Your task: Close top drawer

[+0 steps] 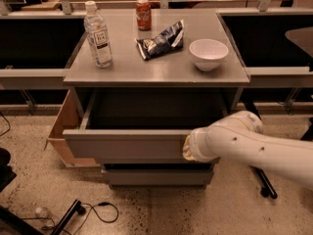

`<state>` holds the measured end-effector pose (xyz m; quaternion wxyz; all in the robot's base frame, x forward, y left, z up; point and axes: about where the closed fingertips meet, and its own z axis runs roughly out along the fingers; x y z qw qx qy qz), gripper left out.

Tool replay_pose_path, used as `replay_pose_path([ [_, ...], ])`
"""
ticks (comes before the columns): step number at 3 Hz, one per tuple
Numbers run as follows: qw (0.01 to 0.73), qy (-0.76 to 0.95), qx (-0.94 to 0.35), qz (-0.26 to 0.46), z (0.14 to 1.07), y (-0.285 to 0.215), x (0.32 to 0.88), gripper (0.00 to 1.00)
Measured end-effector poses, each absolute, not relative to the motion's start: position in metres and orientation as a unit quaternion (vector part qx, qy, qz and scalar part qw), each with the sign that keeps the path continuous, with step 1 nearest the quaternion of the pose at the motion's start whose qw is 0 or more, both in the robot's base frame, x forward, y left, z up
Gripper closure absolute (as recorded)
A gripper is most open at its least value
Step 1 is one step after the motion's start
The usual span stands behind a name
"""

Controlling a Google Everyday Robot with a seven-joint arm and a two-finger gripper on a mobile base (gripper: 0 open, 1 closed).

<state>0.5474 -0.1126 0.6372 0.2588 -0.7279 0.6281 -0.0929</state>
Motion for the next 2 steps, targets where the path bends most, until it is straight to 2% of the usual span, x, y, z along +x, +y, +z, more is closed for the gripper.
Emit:
replay_pose_path([
  [1, 0.256, 0.626, -0.73, -0.096, 0.636, -0.114, 0.557, 1.0],
  [2, 0.252, 0.623, -0.733, -0.107, 0.641, -0.12, 0.595, 1.0],
])
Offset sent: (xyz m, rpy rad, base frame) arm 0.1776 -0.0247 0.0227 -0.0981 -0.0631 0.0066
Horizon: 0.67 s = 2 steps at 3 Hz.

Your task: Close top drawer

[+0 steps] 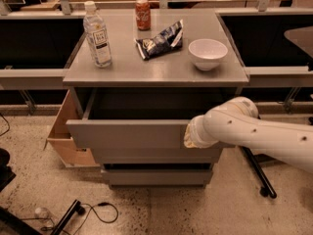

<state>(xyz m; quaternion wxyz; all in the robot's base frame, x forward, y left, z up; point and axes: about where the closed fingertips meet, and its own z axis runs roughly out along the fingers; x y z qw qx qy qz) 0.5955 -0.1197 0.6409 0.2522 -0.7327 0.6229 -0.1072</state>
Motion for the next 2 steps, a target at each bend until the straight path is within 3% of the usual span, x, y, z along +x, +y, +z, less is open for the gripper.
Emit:
replay_pose_path([
  [2, 0.249, 0.621, -0.734, -0.119, 0.646, -0.124, 0.633, 1.0],
])
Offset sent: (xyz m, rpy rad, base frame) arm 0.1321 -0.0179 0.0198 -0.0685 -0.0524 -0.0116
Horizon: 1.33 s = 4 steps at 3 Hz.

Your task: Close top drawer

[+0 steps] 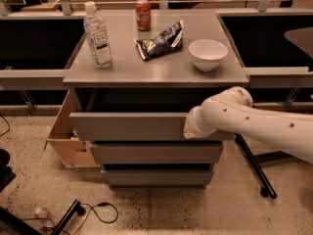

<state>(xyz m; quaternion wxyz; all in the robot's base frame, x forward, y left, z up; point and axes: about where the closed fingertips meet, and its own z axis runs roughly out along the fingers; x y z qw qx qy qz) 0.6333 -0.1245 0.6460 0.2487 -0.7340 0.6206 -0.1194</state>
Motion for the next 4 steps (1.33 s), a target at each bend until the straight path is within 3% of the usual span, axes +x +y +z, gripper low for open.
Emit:
replay_pose_path([
  [1, 0.249, 0.621, -0.734, -0.12, 0.6461, -0.1244, 0.6317, 0.81],
  [4, 0.249, 0.621, -0.734, -0.12, 0.6461, -0.1243, 0.6317, 0.12],
])
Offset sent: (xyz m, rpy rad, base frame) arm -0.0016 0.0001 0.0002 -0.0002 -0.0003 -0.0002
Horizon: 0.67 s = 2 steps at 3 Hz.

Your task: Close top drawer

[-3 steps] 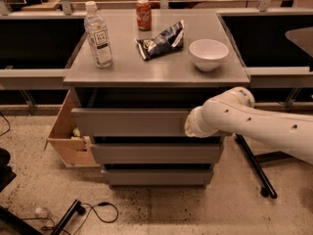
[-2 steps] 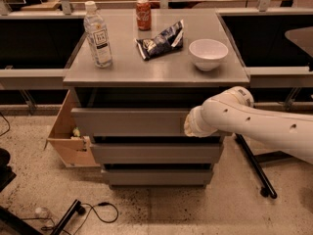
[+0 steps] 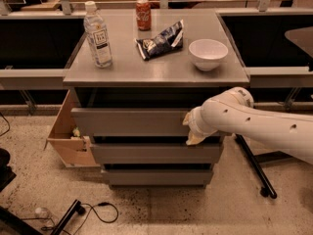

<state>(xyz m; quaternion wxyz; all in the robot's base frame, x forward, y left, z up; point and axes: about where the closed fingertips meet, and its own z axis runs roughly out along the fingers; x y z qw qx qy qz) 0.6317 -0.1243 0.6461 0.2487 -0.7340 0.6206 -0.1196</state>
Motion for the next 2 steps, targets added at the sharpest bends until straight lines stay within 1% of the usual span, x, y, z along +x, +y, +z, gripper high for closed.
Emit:
replay_pose_path([
  [1, 0.249, 0.621, -0.734, -0.12, 0.6461, -0.1243, 0.6317, 0.0],
  [2, 0.249, 0.621, -0.734, -0.12, 0.646, -0.1243, 0.6317, 0.0],
])
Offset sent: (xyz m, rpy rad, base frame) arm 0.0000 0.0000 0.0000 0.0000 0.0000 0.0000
